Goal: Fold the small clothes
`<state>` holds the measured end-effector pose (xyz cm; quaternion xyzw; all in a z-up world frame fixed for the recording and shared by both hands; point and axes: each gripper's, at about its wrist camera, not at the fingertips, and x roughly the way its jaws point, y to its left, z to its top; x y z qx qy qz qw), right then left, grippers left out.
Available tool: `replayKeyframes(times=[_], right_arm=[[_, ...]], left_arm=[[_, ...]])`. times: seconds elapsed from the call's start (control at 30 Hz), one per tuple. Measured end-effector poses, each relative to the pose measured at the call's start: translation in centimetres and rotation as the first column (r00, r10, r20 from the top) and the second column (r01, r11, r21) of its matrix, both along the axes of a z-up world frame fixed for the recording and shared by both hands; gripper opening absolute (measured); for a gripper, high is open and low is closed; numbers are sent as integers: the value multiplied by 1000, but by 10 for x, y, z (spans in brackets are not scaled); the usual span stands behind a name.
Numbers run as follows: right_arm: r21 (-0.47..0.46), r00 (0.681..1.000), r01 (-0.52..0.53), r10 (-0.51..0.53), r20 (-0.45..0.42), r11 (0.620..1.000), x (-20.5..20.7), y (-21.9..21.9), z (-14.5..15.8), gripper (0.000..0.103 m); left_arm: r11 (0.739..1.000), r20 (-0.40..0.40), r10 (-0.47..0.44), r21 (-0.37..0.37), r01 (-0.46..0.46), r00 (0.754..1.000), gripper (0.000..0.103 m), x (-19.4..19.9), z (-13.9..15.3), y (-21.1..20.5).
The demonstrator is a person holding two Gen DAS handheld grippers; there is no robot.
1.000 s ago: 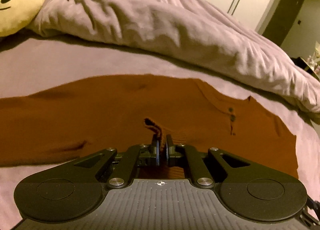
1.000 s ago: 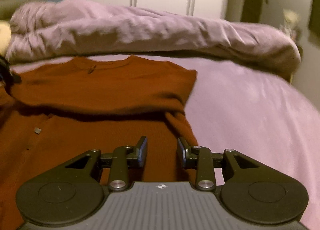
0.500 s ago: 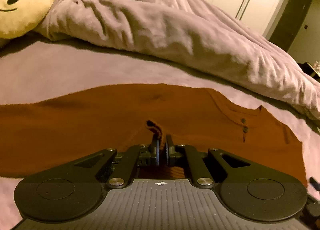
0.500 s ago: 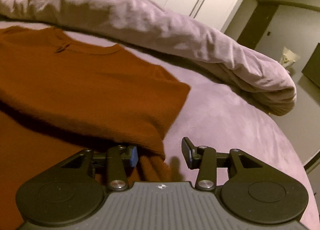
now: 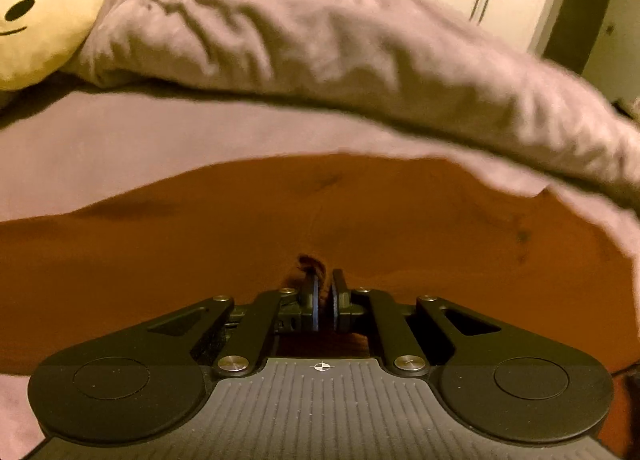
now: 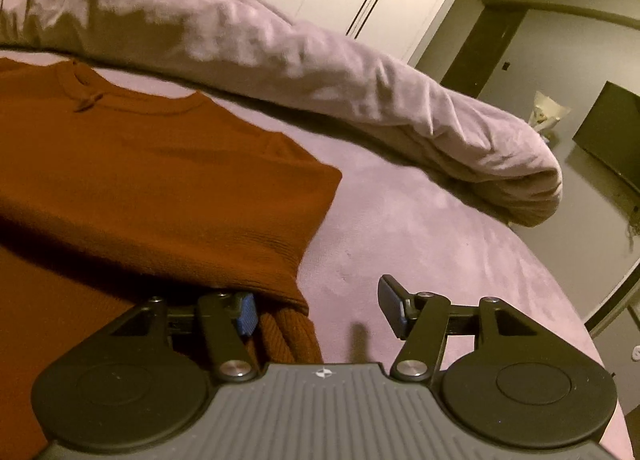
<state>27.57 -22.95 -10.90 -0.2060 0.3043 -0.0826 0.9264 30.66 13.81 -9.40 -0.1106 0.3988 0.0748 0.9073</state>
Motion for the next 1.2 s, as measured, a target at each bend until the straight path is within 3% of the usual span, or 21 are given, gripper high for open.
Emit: replayKeyframes(times=[0.1,0.27,0.43,0.53,0.6,0.67,0.73,0.8,0.83,0.9,0.97,1.0,1.03,1.07,1.1,1.13,1.2], right_arm=[[-16,1000,-18,18,-26,1000,3,3,2,60],[70,996,-74,78,-51,995,-17,-4,20,61],[194,990,-137,130,48,971,-40,-3,48,57],[241,980,-199,189,64,950,-35,14,48,46],[237,973,-231,228,39,944,-28,28,37,26],[234,971,-229,237,-7,945,-20,34,25,17],[202,975,-210,221,-32,957,-16,34,13,17],[155,978,-198,205,-26,968,-15,31,7,17],[147,980,-189,195,-28,971,-13,29,6,17],[134,983,-173,179,-37,976,-13,27,9,17],[134,986,-157,164,-42,978,-18,29,15,19],[150,988,-143,151,-44,978,-23,29,19,27],[178,989,-134,144,-43,975,-29,28,21,33],[217,988,-134,147,-43,967,-37,27,23,48],[250,988,-138,152,-38,959,-47,27,23,55],[268,987,-142,156,-30,953,-57,27,23,55],[277,987,-142,156,-28,950,-78,31,20,57]], left_arm=[[1000,-33,23,-9,-24,999,9,-2,-2,5],[1000,-1,6,-26,-6,1000,24,-21,8,9],[993,17,12,-114,-10,1000,29,-36,12,8],[993,-8,-31,-112,30,999,32,-33,4,-8],[996,-45,-45,-85,41,998,31,-27,-5,-15],[995,-39,-43,-91,39,998,30,-26,-8,-15],[998,-43,-23,-65,20,999,21,-23,-8,-12],[997,-48,24,-67,-27,999,21,-23,-9,-3],[995,-55,57,-79,-61,997,26,-25,-9,4],[984,-56,83,-154,-90,995,46,-35,-7,19],[969,-30,100,-225,-105,995,84,-54,-1,34],[966,-17,127,-224,-128,992,94,-66,2,39],[963,1,176,-207,-172,984,99,-80,5,47],[958,16,212,-199,-205,977,99,-92,6,55],[948,28,249,-212,-238,968,99,-107,7,69],[934,28,290,-224,-277,957,99,-119,7,80],[878,23,422,-259,-402,906,99,-146,4,114]])
